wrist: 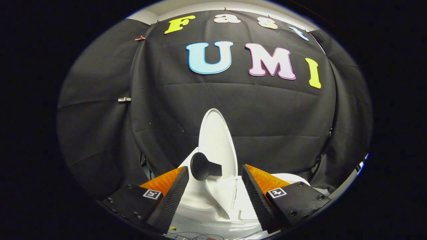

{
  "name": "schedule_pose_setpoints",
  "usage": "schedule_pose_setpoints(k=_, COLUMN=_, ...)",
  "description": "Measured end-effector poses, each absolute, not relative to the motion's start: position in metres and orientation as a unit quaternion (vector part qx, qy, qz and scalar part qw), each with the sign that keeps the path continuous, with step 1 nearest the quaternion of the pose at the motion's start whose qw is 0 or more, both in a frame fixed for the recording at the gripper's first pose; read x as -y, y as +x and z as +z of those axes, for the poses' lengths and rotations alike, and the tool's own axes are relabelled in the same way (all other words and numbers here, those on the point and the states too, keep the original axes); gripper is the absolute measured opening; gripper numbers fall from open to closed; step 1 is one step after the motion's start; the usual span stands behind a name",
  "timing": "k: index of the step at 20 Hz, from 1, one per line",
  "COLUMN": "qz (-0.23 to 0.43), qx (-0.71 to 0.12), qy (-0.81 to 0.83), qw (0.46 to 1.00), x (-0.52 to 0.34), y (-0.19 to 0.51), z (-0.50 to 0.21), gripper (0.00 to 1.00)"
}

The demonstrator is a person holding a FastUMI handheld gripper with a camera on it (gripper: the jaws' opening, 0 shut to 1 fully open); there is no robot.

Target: Open the toilet lid.

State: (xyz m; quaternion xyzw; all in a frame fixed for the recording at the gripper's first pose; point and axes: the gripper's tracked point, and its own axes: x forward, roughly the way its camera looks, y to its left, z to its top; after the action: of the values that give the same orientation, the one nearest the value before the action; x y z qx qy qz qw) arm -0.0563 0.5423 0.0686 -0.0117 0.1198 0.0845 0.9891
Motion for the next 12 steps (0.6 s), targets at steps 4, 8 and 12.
schedule_pose_setpoints(k=4, qz=0.108, qx=-0.119, qy=-0.006, qw=0.987, x=-0.542, y=-0.067, z=0.078, gripper=0.99)
schedule_pose_setpoints(k=8, qz=0.123, qx=-0.102, qy=-0.013, qw=0.987, x=-0.537, y=-0.08, z=0.09, gripper=0.99)
schedule_pose_setpoints(k=12, qz=0.136, qx=-0.098, qy=-0.013, qw=0.986, x=-0.521, y=-0.087, z=0.096, gripper=0.99)
